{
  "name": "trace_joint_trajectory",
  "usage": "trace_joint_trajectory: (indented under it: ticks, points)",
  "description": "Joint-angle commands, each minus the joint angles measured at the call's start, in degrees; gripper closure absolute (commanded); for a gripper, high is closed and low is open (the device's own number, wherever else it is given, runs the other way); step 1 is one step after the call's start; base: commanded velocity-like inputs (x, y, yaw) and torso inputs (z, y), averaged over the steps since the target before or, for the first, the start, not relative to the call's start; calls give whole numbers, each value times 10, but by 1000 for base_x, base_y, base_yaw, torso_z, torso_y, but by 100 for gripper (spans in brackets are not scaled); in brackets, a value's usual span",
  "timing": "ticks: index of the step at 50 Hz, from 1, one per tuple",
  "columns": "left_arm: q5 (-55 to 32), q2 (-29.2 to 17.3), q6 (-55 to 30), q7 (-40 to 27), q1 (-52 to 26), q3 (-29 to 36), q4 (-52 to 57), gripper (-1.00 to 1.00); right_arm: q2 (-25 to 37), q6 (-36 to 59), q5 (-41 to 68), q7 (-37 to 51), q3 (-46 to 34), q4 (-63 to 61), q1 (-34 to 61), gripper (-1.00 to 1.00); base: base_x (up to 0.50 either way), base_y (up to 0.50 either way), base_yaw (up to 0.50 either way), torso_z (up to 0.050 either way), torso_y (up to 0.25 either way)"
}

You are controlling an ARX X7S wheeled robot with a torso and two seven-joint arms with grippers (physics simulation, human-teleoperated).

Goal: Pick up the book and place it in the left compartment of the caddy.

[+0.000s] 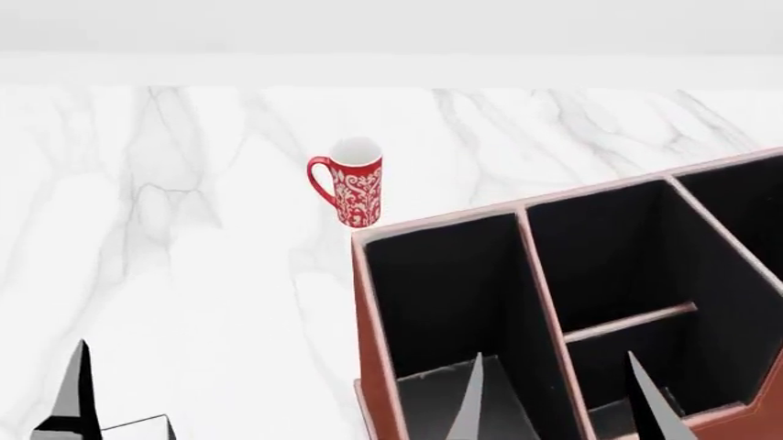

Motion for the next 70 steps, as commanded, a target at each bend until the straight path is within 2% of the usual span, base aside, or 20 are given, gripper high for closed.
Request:
trace_joint_trajectory:
  ticks: [1,3,6,8,21,32,36,37,40,42,43,46,49,58,70]
  points:
    - [-10,-4,-6,-5,-5,-6,5,-100,7,1,4,7,-4,-2,1,-100,0,0,0,0,0]
    - [-11,-4,-6,-5,-4,-7,6,-100,6,-46,29,-18,9,-2,-17,-100,330,68,0,0,0]
    - [-11,-5,-4,-6,-4,-6,5,-100,7,-30,23,-7,6,-4,-11,-100,500,130,0,0,0]
    - [-13,-6,-5,-7,-4,-6,6,-100,7,17,17,13,1,-9,5,-100,406,107,0,0,0]
    - [-17,-10,-2,-10,-2,-5,9,-100,13,-2,15,17,-3,-5,0,-100,0,115,0,0,1]
    - [-34,-16,-18,-15,-13,-23,16,-100,5,65,62,39,30,-22,28,-100,0,43,0,0,0]
    - [-45,-20,-28,-18,-21,-36,21,-100,20,87,75,58,32,-36,49,-100,0,0,0,0,0]
    - [-46,-21,-28,-18,-21,-36,22,-100,25,93,92,64,36,-36,56,-100,0,0,0,0,0]
    - [-44,-24,-27,-19,-23,-36,20,-100,114,125,182,188,-2,-37,125,-100,0,0,0,0,0]
    - [-45,-26,-27,-19,-24,-37,20,-100,168,113,260,232,-21,-37,170,-100,0,0,0,0,0]
    - [-46,-29,-28,-19,-25,-38,22,-100,183,125,310,258,-19,-37,198,-100,0,0,0,0,0]
    - [-49,-32,-31,-20,-29,-42,23,-100,213,140,360,305,-39,-36,251,-100,0,0,0,0,0]
    - [-58,-36,-39,-22,-36,-52,25,-100,217,175,412,334,-43,-30,305,-100,0,0,0,0,0]
    - [-74,-52,-56,-25,-65,-82,18,-100,217,177,489,312,-47,-6,365,-100,0,0,0,0,0]
    - [-115,-95,-79,-18,-124,-170,-8,-100,220,187,593,260,-49,45,477,-100,0,0,0,0,0]
